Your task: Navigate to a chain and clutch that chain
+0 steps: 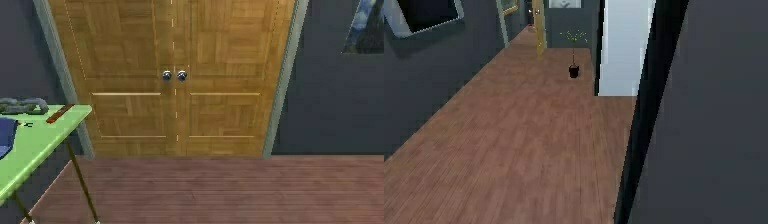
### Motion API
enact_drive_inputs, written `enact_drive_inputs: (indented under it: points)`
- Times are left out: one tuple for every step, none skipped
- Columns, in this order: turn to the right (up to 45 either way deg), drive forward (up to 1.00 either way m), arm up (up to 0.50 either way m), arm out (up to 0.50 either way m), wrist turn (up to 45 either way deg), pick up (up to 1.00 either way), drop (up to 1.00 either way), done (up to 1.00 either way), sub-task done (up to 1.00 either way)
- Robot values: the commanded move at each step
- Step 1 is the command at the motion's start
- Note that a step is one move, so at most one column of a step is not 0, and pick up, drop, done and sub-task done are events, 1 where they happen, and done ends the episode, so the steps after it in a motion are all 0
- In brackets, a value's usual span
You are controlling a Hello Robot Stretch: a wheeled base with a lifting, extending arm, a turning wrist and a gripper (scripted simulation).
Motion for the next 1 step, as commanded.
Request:
enact_drive_inputs:
  points:
    - [6.0, 0.00, 0.00, 0.00, 0.0, 0.00, 0.00, 0.00, 0.00]
